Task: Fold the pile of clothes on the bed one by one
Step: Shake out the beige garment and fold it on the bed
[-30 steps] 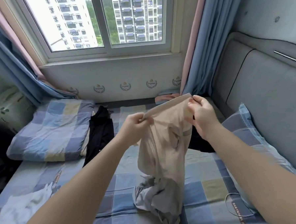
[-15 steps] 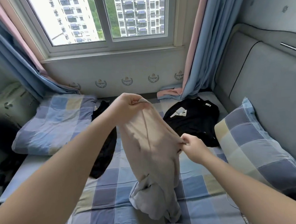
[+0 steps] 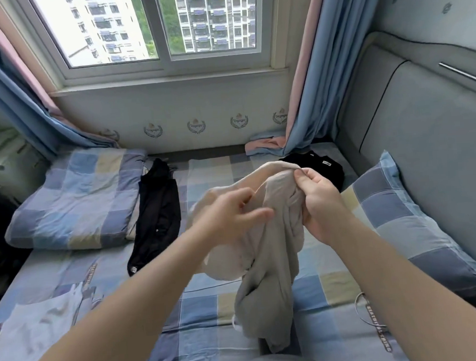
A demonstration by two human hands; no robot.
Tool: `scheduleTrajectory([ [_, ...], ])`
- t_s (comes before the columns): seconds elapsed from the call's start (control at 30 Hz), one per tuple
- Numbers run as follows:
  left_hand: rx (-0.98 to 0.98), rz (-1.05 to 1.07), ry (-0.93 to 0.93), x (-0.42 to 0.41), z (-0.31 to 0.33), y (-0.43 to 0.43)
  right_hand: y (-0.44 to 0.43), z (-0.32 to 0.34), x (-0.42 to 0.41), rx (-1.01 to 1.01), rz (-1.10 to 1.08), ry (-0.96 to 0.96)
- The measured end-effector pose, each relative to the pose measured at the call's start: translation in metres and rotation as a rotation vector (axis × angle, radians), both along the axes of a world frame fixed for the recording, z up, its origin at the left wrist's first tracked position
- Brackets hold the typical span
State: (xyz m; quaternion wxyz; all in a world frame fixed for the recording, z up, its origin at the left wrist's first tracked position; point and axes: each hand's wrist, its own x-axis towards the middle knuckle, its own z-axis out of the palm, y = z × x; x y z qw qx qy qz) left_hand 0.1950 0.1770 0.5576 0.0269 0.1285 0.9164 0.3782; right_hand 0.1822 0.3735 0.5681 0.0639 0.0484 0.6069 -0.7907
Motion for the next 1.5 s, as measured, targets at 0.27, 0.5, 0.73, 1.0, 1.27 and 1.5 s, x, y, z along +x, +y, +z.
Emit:
scheduleTrajectory([
  [0.27,0.185,0.106,0.051,-0.002,-0.021,-0.003,0.027,-0.009,0.0,0.468,-0.177,0.331],
  [0.5,0.285,0.236,0.13,-0.014,-0.011,-0.011,0.037,-0.033,-0.003,0.349,-0.143,0.148],
  [0.73,0.68,0.344,-0.055,-0.02,0.01,-0.007,-0.009,-0.051,0.031,0.374,0.119,-0.089],
  [1.0,0.605,0.428,0.079,-0.037,0.022,-0.017,-0.036,-0.085,0.036,0.706,0.388,-0.058],
  [1.27,0.13,0.61,0.213,-0.044,-0.004,-0.064,0.011,-0.043,-0.001,0.596,0.236,0.088],
  [1.5,0.205,0.107,0.063,0.007,-0.006,0.001,0.001,0.006,-0.021,0.134,0.035,-0.049],
])
